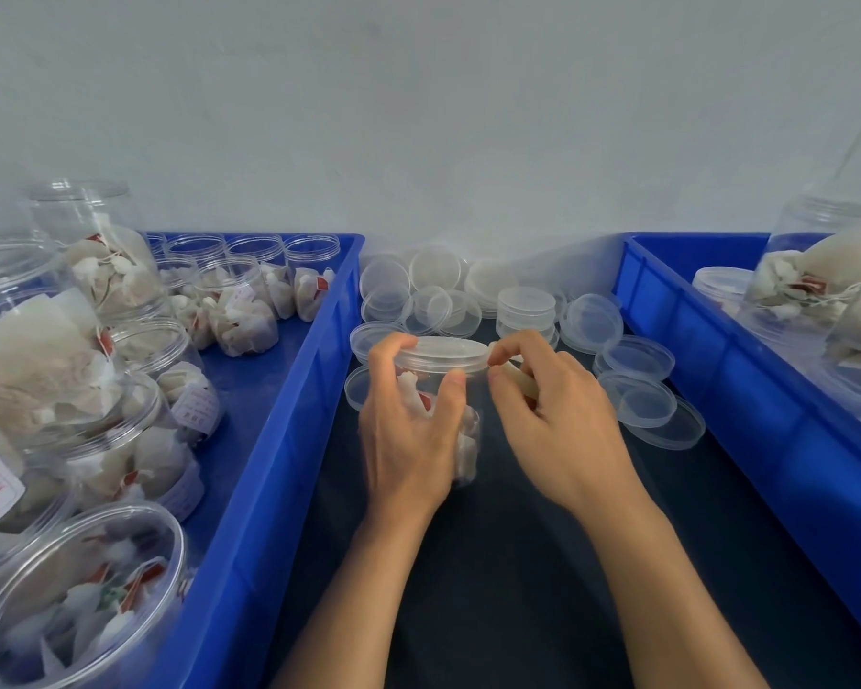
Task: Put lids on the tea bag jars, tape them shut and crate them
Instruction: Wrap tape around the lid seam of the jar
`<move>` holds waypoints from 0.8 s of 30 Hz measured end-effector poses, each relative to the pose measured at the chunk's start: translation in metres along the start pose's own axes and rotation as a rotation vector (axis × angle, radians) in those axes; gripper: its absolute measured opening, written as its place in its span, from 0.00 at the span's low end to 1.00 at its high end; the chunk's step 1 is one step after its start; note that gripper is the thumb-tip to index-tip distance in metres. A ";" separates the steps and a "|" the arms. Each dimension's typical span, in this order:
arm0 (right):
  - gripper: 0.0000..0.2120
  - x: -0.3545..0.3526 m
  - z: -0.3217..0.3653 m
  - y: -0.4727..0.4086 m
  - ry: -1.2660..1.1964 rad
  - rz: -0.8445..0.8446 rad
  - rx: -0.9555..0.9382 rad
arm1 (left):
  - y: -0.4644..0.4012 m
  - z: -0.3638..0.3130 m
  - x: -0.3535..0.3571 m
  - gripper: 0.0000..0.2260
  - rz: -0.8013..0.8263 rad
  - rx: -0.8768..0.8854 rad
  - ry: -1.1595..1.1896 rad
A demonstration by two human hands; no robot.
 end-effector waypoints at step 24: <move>0.09 -0.004 -0.016 0.000 -0.072 0.086 0.074 | -0.008 0.000 -0.009 0.18 0.172 -0.080 0.100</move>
Point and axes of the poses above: each hand's wrist, its own y-axis away from the middle knuckle, its own x-axis out of the palm, z = x × y, the point moved 3 cm from there along -y, towards the middle knuckle, and after that the axes turned 8 degrees about -x, right-handed, at the moved point
